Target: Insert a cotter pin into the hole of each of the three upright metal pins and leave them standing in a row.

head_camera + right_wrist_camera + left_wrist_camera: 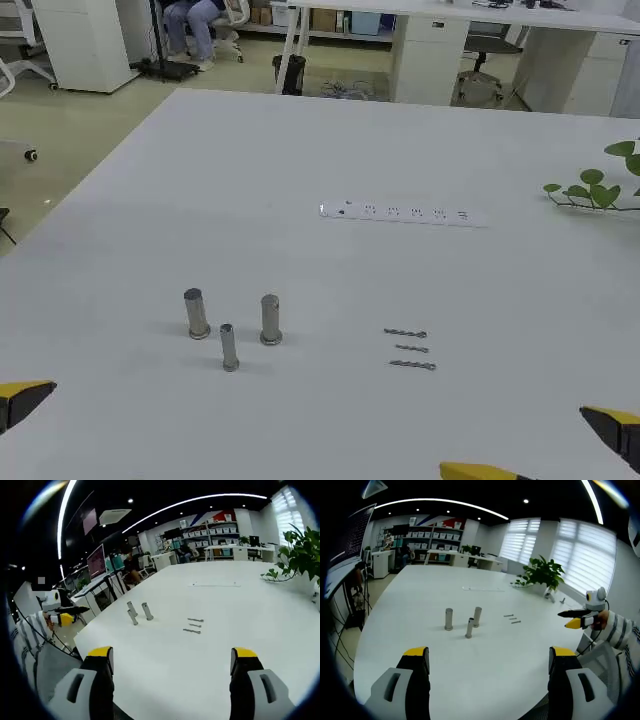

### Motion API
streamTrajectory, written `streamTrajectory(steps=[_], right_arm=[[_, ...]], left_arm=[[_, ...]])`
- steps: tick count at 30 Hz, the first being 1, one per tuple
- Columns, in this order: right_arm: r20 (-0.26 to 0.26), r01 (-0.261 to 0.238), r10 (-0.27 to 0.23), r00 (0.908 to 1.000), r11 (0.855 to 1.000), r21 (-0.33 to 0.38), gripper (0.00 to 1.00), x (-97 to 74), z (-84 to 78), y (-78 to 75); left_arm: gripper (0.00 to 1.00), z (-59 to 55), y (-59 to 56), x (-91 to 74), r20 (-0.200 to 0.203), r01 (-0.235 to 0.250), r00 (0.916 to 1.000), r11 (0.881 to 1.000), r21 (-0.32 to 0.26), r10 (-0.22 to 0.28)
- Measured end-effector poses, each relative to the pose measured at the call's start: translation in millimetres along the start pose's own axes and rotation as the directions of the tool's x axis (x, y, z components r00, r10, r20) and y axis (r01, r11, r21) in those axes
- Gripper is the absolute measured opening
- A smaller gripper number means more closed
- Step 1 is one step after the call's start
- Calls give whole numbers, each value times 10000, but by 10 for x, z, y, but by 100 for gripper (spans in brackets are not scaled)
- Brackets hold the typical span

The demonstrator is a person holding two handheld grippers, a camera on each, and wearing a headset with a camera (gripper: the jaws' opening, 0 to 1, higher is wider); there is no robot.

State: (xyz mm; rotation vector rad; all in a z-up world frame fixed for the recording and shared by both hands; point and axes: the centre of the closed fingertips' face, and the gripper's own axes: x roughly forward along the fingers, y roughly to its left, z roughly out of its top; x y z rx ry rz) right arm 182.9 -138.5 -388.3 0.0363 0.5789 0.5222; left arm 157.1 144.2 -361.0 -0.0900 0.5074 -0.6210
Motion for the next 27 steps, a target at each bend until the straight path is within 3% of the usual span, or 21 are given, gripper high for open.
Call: streamTrajectory(steps=[20,27], right_arm=[[-6,168,-167,9999,9997,154,96,-74,-44,4],[-20,173,-173,9998,9997,173,95,-77,-47,-4]], left_arm=[[99,5,83,36,137,-186,9997,9998,43,185],[99,58,114,44,380,-327,9987,9994,53,325]])
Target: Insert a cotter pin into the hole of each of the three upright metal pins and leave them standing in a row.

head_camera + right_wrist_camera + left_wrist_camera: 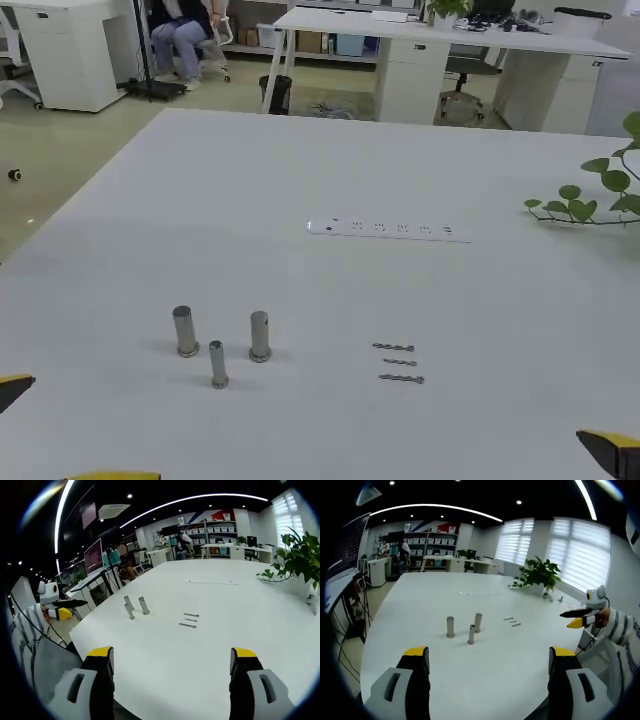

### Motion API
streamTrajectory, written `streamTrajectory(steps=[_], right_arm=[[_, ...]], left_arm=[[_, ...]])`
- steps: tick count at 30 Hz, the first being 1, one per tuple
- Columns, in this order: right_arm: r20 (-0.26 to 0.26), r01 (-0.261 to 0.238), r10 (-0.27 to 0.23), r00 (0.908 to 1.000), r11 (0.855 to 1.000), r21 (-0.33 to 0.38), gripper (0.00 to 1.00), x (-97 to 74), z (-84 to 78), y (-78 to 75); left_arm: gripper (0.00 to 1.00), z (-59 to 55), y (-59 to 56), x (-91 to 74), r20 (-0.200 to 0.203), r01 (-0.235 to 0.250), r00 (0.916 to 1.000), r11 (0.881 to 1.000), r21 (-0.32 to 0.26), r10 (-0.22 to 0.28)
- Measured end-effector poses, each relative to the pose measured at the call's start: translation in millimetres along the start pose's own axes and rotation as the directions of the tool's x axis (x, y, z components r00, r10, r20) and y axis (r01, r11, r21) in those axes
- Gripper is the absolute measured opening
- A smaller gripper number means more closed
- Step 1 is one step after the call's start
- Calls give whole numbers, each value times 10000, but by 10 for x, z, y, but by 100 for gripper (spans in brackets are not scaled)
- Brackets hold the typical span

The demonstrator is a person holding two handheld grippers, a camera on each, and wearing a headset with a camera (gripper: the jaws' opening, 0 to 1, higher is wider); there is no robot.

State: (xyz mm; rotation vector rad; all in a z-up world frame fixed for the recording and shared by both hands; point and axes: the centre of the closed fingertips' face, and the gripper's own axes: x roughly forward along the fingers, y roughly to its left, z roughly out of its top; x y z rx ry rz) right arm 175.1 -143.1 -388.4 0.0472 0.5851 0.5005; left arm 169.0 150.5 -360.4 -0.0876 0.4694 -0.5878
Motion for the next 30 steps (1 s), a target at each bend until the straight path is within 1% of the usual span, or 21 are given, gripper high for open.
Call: streamTrajectory(steps=[7,12,26,30], right_arm=[[23,17,-17,10000,10000,14,95,-7,18,-8],[43,-4,4,10000,10000,-10,95,-7,33,7],[119,81,-81,9999,10000,32,95,-33,51,-6],[170,86,-87,9998,10000,50,95,-38,61,3]], left_arm=[[99,20,-20,27,34,25,10000,10000,11,-25],[99,13,-61,62,-50,142,9999,9999,77,-142],[99,49,-76,146,-182,326,9993,9989,322,-320],[99,69,-79,184,-147,386,9992,9986,349,-381]])
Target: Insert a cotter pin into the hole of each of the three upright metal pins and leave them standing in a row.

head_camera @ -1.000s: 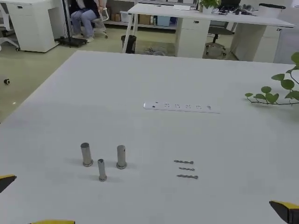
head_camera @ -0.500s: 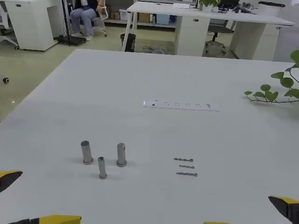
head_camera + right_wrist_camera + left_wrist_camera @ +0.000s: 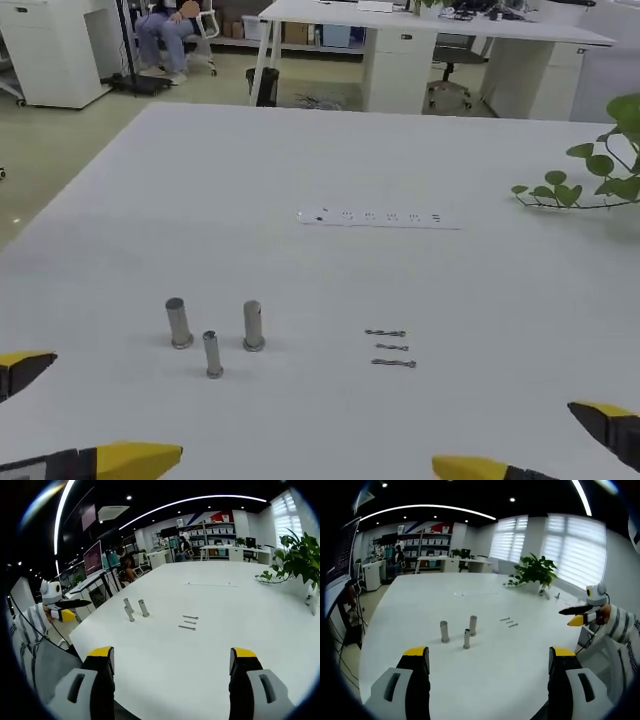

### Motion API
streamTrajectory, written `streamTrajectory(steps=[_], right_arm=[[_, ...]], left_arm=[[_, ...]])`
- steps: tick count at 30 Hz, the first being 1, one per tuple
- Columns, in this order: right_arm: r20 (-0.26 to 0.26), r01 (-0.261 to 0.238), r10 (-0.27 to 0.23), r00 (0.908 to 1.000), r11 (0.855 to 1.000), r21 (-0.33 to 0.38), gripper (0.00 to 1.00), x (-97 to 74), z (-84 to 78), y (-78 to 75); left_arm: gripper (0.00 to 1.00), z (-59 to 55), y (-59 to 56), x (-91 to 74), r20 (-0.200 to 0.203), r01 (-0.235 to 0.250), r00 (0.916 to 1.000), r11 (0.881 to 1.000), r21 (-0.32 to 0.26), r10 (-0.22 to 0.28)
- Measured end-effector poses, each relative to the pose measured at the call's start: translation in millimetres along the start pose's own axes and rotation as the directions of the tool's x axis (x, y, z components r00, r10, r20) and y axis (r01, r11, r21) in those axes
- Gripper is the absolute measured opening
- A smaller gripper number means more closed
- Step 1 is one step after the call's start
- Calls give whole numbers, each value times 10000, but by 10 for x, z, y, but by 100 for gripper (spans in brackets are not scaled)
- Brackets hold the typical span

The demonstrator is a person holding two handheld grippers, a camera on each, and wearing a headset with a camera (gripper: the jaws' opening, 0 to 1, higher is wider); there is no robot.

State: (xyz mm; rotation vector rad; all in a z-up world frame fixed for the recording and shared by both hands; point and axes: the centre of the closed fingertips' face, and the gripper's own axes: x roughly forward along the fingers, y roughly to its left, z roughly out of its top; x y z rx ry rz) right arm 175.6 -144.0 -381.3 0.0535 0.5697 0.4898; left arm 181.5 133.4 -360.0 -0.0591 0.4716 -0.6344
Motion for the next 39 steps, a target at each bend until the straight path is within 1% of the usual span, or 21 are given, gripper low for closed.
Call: streamTrajectory(steps=[3,6,7,8,10,14,18,22,30,39], right_arm=[[-58,-43,43,10000,10000,-9,94,1,-13,14],[-99,-40,40,9999,10000,7,94,-8,-26,19],[-101,-29,29,9999,10000,28,94,-11,-29,17],[-103,-22,22,9999,10000,40,94,-15,-35,17],[-165,11,-10,9999,10000,66,94,-23,-57,9],[-135,88,-86,9999,9999,99,94,-35,-67,-15],[73,112,-114,9999,9998,185,95,-59,-26,-19],[45,87,-88,10000,9995,311,94,-64,-37,-14],[-105,64,-61,9999,9995,322,94,-65,-77,12],[-192,125,-119,9997,9994,329,94,-60,-86,10]], left_arm=[[97,49,15,33,172,-37,9998,10000,-26,37],[96,88,69,78,219,-265,9994,9996,85,263],[97,106,110,97,264,-447,9987,9990,40,446],[97,111,122,111,272,-460,9986,9989,21,459],[96,96,158,153,190,-569,9982,9983,-146,571],[92,60,194,227,44,-694,9976,9976,-37,695],[91,30,173,305,-96,-495,9987,9988,13,495],[90,24,151,375,-245,-336,9991,9994,60,338],[88,79,106,514,-339,50,9994,9997,245,-41],[81,121,117,683,-524,356,9981,9979,544,-327]])
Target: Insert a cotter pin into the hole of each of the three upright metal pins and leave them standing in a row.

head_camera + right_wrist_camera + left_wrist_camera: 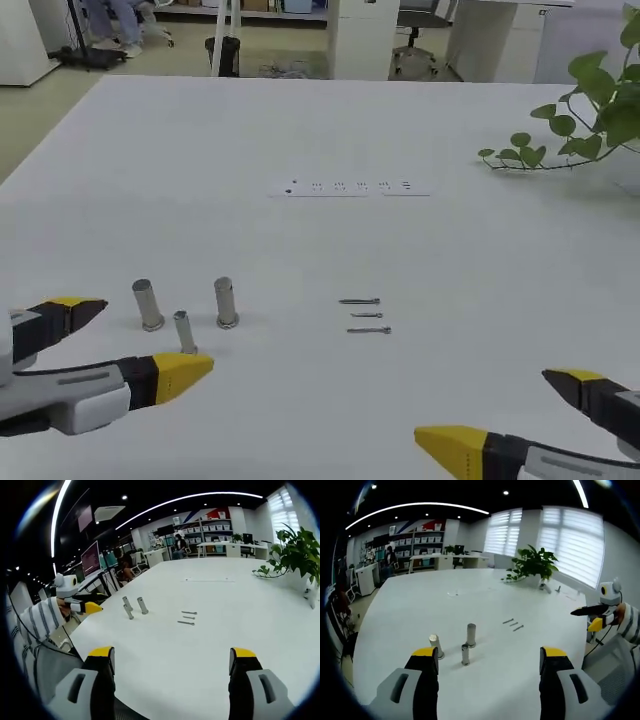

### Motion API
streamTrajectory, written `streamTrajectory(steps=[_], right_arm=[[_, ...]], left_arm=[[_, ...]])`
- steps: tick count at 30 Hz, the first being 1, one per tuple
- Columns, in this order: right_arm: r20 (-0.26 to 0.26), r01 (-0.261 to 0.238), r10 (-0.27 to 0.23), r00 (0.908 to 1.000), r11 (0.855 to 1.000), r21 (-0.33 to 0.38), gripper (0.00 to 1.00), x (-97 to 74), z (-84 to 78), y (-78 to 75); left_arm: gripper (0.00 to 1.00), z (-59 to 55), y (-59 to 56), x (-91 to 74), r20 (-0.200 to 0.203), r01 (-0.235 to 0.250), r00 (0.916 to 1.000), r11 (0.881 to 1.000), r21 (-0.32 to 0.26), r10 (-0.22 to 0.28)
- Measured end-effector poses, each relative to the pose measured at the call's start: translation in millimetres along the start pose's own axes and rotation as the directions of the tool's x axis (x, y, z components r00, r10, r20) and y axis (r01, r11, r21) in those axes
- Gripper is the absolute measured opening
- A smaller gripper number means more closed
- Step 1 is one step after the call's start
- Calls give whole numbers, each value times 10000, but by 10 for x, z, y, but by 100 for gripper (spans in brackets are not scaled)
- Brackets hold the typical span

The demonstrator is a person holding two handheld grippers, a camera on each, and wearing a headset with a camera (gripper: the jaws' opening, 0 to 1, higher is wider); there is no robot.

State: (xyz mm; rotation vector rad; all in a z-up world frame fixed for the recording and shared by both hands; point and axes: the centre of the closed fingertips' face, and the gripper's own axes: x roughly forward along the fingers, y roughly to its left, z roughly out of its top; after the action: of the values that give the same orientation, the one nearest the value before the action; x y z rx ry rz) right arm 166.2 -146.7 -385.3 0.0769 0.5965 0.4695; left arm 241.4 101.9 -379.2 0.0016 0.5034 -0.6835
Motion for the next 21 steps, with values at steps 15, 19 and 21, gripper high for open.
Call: streamTrajectory(steps=[15,19,21], right_arm=[[-266,172,-180,9995,9994,-288,93,21,-12,-72],[-146,155,-159,9998,9994,-312,93,33,38,-71],[-103,144,-148,9998,9993,-351,93,44,61,-62]], left_arm=[[61,-5,180,160,-330,-151,9993,9997,178,157],[57,-29,236,193,-419,-208,9989,9994,291,220],[57,-50,251,204,-502,-217,9985,9991,359,234]])
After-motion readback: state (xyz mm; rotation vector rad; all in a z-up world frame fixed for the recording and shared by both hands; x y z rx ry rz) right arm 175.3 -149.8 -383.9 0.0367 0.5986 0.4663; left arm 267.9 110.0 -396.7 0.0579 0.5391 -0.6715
